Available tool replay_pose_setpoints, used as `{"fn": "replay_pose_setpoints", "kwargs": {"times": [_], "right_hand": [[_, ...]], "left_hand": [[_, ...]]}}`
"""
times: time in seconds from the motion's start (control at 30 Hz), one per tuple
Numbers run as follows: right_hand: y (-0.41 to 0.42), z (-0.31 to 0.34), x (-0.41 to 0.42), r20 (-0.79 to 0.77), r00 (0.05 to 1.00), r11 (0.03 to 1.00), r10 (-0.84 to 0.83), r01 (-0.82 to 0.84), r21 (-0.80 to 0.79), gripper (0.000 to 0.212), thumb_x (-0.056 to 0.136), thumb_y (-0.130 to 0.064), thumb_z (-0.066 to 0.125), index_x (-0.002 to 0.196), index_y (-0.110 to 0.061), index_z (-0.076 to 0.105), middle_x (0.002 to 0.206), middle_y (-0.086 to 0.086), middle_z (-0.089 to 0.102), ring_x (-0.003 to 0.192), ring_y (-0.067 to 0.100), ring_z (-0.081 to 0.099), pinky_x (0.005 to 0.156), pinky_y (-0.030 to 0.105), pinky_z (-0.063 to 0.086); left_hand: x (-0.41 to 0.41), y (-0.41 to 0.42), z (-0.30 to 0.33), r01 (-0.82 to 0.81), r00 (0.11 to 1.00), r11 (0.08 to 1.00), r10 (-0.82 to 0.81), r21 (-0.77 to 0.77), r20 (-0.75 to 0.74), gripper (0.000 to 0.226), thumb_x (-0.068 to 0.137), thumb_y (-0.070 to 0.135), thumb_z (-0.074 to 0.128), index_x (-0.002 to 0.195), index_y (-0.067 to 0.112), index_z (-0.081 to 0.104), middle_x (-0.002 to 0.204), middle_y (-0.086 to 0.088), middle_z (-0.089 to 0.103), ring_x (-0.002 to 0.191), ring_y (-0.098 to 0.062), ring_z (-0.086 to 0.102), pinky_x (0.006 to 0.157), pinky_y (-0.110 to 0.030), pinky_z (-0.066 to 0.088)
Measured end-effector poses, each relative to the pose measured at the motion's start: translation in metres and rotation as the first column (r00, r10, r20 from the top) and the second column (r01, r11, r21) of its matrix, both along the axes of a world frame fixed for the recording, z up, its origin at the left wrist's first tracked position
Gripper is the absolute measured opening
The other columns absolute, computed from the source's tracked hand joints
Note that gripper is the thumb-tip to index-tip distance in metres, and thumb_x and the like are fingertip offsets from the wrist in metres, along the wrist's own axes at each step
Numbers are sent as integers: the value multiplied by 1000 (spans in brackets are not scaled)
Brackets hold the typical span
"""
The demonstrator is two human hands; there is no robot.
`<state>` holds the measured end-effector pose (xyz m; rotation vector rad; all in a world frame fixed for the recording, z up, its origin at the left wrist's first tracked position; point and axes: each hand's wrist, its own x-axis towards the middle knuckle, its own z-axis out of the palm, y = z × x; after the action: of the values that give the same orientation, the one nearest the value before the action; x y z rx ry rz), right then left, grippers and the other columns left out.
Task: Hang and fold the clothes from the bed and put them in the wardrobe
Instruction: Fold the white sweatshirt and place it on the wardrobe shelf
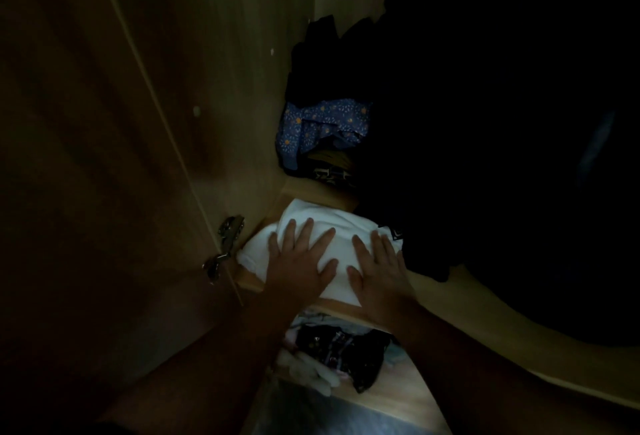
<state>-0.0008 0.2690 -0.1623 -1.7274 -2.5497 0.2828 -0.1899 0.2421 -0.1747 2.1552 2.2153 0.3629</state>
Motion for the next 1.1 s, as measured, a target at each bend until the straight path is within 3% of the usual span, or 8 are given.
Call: {"fn": "replay_pose_setpoints", "kwargs": {"times": [0.13, 0.3, 0.47, 0.63, 0.73, 0.87, 1.0, 1.1], "right_hand": [[1, 6, 2, -33, 999, 999, 2, -3, -34, 65, 101, -57, 20, 157, -34, -4, 164, 2, -16, 151, 20, -15, 121, 44, -6], [-48, 17, 25, -67, 996, 998, -53, 54, 17, 76, 88, -58, -1, 157, -26, -1, 166, 3, -5, 152, 24, -5, 121, 41, -1], [-123, 43, 78, -167, 980, 992, -106, 117, 53, 68, 98, -31, 39, 158, -16, 11, 164, 10, 13, 151, 30, 9, 122, 42, 7], [-235, 59, 144, -164, 945, 944, -283, 305, 128, 66, 98, -38, 40, 157, -26, 13, 165, -1, 11, 152, 18, 3, 123, 35, 7], [-324, 54, 196, -132, 905, 889, -406, 424, 173, 69, 94, -39, 42, 156, -25, 16, 163, 1, 19, 151, 19, 10, 122, 43, 18], [-472, 42, 264, -103, 785, 769, -611, 619, 157, 68, 94, -35, 43, 156, -21, 18, 163, 5, 21, 151, 25, 13, 121, 40, 14], [-649, 29, 318, -86, 563, 547, -822, 822, 160, 69, 88, -32, 50, 153, -19, 31, 159, 10, 31, 148, 31, 24, 117, 50, 27], [-782, 26, 335, -41, 359, 350, -933, 925, 147, 67, 90, -45, 41, 153, -23, 31, 159, 9, 31, 148, 32, 25, 116, 55, 27]], "left_hand": [[3, 0, 0, -6, 1000, 1000, 5, 29, 16, 61, 88, 62, 37, 144, 40, 45, 153, -5, 41, 141, -35, 36, 110, -65, 23], [10, -17, 26, 35, 997, 994, -42, -101, -70, 82, 77, 66, -7, 154, 40, 3, 165, 0, -5, 150, -24, -12, 118, -54, -10], [51, -73, 44, 156, 980, 987, -158, 23, 118, 74, 85, 63, 8, 154, 38, 14, 165, 3, 5, 151, -17, -4, 121, -44, -5], [120, -153, 40, 319, 938, 947, -309, -42, 156, 63, 96, 52, 33, 154, 36, 15, 164, 4, 12, 151, -18, 0, 122, -45, 5], [184, -215, 39, 516, 857, 850, -512, -109, 65, 64, 97, 48, 35, 155, 32, 12, 164, 4, 13, 151, -18, 1, 122, -44, 6], [274, -322, 28, 727, 684, 675, -728, -124, 51, 64, 94, 52, 22, 155, 34, 13, 164, 4, 14, 152, -18, 1, 122, -43, 4], [356, -447, 17, 859, 504, 489, -860, -150, 80, 62, 96, 48, 30, 155, 34, 14, 164, 2, 15, 152, -21, 3, 122, -46, 8], [405, -546, 15, 941, 321, 311, -945, -133, 67, 70, 88, 55, 17, 155, 32, 20, 163, 0, 19, 151, -24, 9, 120, -48, 11]]}}
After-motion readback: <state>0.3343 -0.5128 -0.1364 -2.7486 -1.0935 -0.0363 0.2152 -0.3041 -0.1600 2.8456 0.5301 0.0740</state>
